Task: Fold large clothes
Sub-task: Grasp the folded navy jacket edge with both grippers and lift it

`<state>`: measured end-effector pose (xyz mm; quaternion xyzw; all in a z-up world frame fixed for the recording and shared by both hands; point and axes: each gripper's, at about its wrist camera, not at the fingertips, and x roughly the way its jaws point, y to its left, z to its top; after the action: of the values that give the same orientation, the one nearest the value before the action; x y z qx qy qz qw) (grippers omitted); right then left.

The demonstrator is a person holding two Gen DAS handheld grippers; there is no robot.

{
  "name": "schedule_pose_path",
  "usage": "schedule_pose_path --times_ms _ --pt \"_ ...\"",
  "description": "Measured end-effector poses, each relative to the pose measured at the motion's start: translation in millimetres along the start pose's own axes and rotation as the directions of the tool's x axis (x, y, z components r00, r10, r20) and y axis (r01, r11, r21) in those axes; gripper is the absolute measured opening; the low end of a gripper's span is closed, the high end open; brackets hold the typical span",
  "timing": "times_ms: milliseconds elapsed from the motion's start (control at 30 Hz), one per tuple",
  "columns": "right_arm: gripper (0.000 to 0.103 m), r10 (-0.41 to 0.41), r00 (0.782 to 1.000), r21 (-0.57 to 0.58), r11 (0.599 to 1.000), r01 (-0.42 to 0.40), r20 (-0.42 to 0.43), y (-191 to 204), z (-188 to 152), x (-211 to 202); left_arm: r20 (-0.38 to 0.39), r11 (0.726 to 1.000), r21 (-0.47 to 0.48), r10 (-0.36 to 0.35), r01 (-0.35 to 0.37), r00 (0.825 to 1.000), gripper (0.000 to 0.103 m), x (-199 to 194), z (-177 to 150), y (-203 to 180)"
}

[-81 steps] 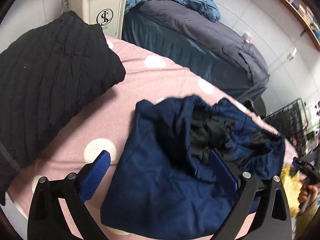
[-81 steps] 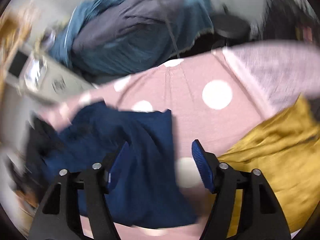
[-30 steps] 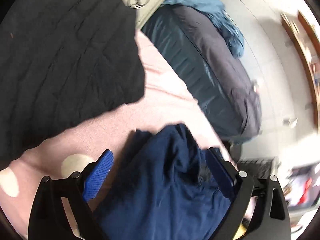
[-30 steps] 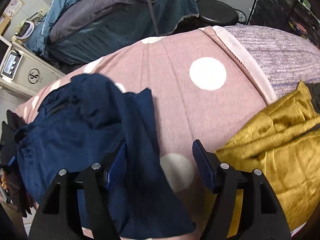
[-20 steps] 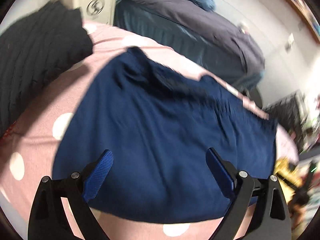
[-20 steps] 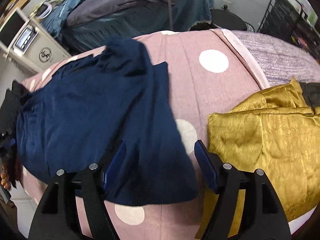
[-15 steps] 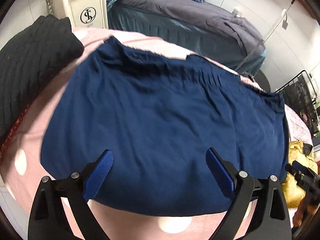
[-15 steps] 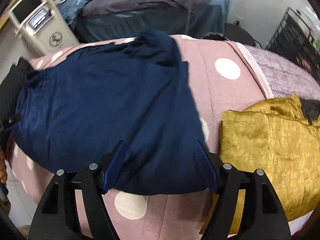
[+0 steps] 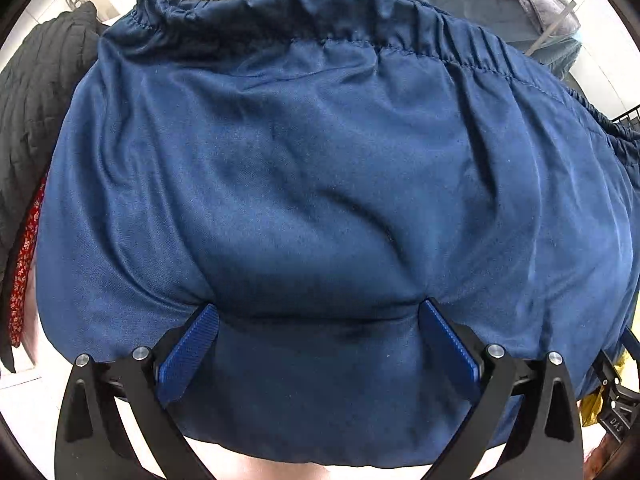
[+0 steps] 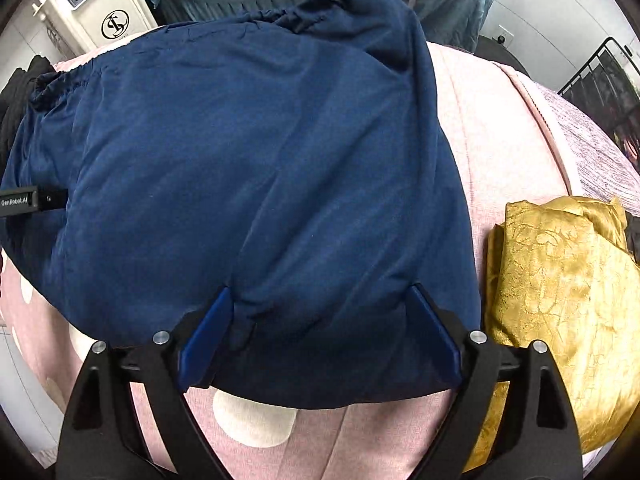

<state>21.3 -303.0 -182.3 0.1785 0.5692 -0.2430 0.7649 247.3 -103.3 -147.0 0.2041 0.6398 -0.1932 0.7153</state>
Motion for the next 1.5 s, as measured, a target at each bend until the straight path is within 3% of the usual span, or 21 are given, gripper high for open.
schedule_pose_path --times_ms 233,367,667,900,1067,1167,1300,1400,1500 --pt "0.087 0.1 0.994 -0.009 0.995 -0.1 0.032 -22 -3 -21 0.098 0.995 -0.051 -0.085 0.09 0.992 0.097 -40 -27 12" --pt "0.087 0.132 0.988 0.028 0.99 -0.135 0.078 -53 2 -35 0.142 0.991 -0.076 -0.095 0.107 0.985 0.097 -58 -48 25" --pt "0.087 0.277 0.958 0.205 0.936 -0.286 0.072 -123 18 -20 0.13 0.957 -0.224 -0.158 0.184 0.979 0.097 -67 -79 59" --pt "0.087 0.36 0.932 0.274 0.893 -0.356 0.037 -148 34 7 0.113 0.941 -0.261 -0.193 0.217 0.975 0.097 -62 -88 79" --pt "0.087 0.426 0.904 0.293 0.862 -0.413 0.021 -145 45 19 0.116 0.905 -0.314 -0.265 0.288 0.957 0.097 -61 -96 96" --pt "0.087 0.435 0.9 0.285 0.861 -0.42 0.013 -143 50 24 0.127 0.882 -0.339 -0.301 0.327 0.945 0.097 -62 -103 106" --pt "0.087 0.458 0.888 0.29 0.853 -0.433 -0.022 -142 45 36 0.118 0.869 -0.364 -0.314 0.335 0.942 0.097 -58 -110 117" --pt "0.087 0.497 0.866 0.286 0.839 -0.463 -0.056 -133 46 49 0.119 0.854 -0.387 -0.327 0.347 0.938 0.097 -56 -114 123" --pt "0.087 0.558 0.827 0.311 0.8 -0.513 -0.072 -123 51 70 0.123 0.848 -0.396 -0.331 0.352 0.936 0.097 -56 -115 127"
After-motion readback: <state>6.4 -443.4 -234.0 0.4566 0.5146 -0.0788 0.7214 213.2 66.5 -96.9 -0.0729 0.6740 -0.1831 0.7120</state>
